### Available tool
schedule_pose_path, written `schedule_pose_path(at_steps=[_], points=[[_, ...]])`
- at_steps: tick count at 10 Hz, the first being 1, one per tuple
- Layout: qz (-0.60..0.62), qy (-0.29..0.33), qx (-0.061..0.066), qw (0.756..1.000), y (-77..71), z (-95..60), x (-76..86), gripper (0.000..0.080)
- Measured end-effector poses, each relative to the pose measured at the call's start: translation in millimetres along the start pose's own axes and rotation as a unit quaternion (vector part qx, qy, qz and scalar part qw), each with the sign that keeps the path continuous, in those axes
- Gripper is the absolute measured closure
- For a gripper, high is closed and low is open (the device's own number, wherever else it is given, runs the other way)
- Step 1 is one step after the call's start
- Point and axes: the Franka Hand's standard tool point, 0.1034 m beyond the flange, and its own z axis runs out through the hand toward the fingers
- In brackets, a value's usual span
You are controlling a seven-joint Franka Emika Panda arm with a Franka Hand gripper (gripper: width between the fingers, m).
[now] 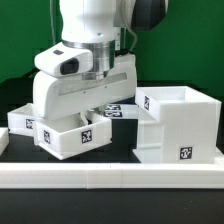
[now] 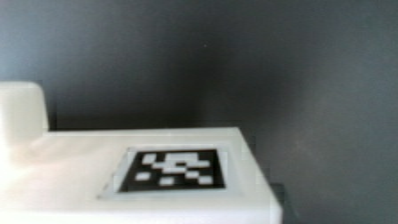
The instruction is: Assemble drawer
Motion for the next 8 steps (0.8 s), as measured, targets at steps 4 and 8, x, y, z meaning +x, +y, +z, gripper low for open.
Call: schedule_pose_path(at_steps=[4, 8], points=[[-0.216, -0.015, -0.012, 0.976, -1.7, -0.6, 3.7, 0.0758], [-0.335, -0.02, -0.01, 0.942, 0.3, 1.2, 0.6, 0.0758]])
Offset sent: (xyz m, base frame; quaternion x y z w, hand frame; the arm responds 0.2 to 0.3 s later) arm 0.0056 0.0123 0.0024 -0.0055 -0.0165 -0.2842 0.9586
